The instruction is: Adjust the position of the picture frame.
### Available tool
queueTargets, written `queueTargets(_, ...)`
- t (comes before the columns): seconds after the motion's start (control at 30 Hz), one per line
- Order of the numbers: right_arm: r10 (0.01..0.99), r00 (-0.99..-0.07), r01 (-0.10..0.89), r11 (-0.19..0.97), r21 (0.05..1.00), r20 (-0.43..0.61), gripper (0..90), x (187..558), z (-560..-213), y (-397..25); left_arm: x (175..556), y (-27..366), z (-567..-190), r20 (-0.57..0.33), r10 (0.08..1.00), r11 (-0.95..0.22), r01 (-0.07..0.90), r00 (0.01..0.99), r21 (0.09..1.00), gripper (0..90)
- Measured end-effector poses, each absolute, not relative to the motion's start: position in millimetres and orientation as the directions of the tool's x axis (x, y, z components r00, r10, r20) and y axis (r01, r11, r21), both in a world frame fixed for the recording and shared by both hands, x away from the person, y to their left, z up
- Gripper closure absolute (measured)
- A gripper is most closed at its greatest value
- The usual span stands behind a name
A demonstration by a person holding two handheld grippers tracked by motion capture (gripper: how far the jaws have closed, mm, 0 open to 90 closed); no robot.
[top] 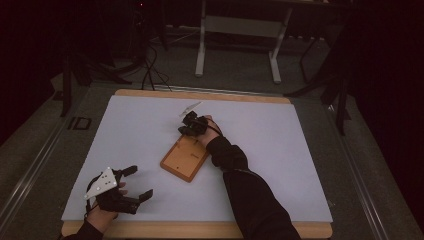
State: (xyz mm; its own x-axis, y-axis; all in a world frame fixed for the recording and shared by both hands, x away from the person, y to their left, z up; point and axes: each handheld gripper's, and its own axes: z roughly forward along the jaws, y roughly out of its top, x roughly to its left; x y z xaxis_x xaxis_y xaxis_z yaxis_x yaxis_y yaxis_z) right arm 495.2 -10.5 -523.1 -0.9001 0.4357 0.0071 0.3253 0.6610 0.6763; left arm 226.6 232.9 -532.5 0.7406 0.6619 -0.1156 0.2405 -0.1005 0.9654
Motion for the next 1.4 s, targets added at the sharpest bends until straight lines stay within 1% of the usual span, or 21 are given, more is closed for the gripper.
queueTargets(0.13, 0.447, -0.894, 0.336, 0.65, 0.681, 0.014, 90.0, 498.5, -524.6, -11.5, 227.3, 233.1, -533.3, -0.121, 0.662, -0.097, 0.245, 0.74, 0.965, 0.0)
queueTargets(0.23, 0.445, -0.896, 0.323, 0.662, 0.676, -0.008, 90.0, 500.3, -524.3, -11.5, 227.5, 233.3, -533.3, -0.12, 0.661, -0.099, 0.245, 0.741, 0.965, 0.0)
queueTargets(0.33, 0.446, -0.895, 0.325, 0.664, 0.674, -0.008, 90.0, 500.3, -524.1, -12.0, 227.0, 233.4, -532.7, -0.12, 0.661, -0.096, 0.242, 0.741, 0.966, 0.0)
queueTargets(0.47, 0.452, -0.892, 0.32, 0.677, 0.663, -0.032, 90.0, 498.9, -523.2, -23.1, 227.2, 233.3, -533.0, -0.122, 0.661, -0.095, 0.243, 0.741, 0.965, 0.0)
queueTargets(0.57, 0.471, -0.882, 0.351, 0.656, 0.668, 0.001, 90.0, 496.8, -523.7, -35.4, 227.7, 232.3, -533.2, -0.119, 0.659, -0.099, 0.243, 0.743, 0.965, 0.0)
queueTargets(0.7, 0.467, -0.884, 0.345, 0.652, 0.675, 0.001, 90.0, 491.2, -524.3, -45.6, 228.4, 231.2, -533.5, -0.118, 0.659, -0.104, 0.246, 0.743, 0.964, 0.0)
queueTargets(0.8, 0.464, -0.886, 0.352, 0.64, 0.683, 0.022, 90.0, 484.1, -525.1, -55.4, 229.6, 230.3, -533.5, -0.113, 0.658, -0.111, 0.244, 0.745, 0.963, 0.0)
queueTargets(0.83, 0.458, -0.888, 0.359, 0.628, 0.69, 0.046, 90.0, 479.9, -525.3, -59.3, 229.9, 229.3, -533.5, -0.112, 0.656, -0.113, 0.244, 0.746, 0.963, 0.0)
queueTargets(1.0, 0.46, -0.888, 0.35, 0.632, 0.691, 0.029, 90.0, 471.7, -524.2, -65.4, 230.3, 228.0, -533.3, -0.111, 0.653, -0.115, 0.243, 0.749, 0.963, 0.0)
queueTargets(1.4, 0.478, -0.876, 0.387, 0.606, 0.695, 0.072, 90.0, 452.7, -525.0, -90.8, 232.5, 226.5, -534.0, -0.109, 0.646, -0.122, 0.244, 0.755, 0.962, 0.0)
